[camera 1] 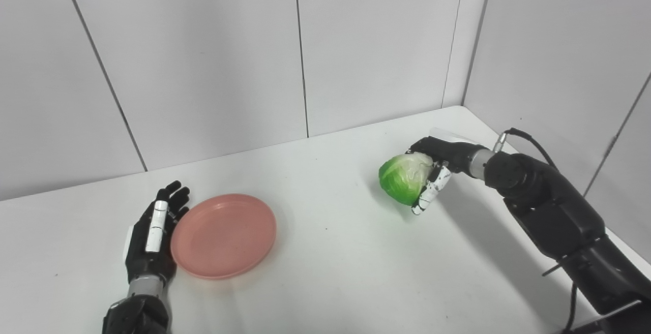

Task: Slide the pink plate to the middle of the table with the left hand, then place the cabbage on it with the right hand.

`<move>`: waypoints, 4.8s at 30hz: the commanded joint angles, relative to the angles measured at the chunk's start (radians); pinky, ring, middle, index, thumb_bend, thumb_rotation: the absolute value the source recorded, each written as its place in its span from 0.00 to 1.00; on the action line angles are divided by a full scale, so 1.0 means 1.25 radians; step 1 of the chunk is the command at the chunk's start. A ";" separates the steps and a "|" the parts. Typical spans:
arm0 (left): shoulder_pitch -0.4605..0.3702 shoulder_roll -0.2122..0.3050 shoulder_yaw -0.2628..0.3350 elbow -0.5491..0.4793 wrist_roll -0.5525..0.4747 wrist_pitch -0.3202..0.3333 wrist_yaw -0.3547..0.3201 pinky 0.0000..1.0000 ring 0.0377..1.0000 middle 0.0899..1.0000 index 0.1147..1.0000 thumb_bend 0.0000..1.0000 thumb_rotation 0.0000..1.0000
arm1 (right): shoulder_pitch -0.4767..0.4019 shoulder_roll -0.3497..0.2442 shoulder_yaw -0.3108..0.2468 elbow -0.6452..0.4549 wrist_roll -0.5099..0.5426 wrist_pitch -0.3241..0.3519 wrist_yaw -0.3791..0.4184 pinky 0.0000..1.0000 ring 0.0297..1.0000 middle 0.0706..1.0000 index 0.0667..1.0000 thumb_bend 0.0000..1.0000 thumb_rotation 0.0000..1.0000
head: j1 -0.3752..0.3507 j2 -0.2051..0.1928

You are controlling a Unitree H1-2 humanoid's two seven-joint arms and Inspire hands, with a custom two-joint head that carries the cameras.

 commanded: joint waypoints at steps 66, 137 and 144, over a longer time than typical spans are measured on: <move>-0.007 -0.088 -0.033 0.074 0.103 -0.057 0.094 0.82 0.83 0.76 0.70 0.74 0.75 | -0.290 0.215 0.180 0.138 0.009 -0.158 -0.052 0.30 0.42 0.53 0.58 0.97 0.14 | 0.322 -0.002; -0.020 -0.115 -0.008 0.113 0.104 -0.087 0.115 0.86 0.85 0.77 0.73 0.77 0.77 | -0.331 0.351 0.307 0.319 -0.183 -0.305 -0.196 0.34 0.41 0.47 0.55 0.98 0.09 | 0.360 0.008; -0.019 -0.116 -0.004 0.114 0.097 -0.085 0.113 0.87 0.84 0.77 0.71 0.78 0.76 | -0.332 0.356 0.316 0.316 -0.213 -0.304 -0.208 0.31 0.39 0.47 0.55 0.97 0.08 | 0.357 0.011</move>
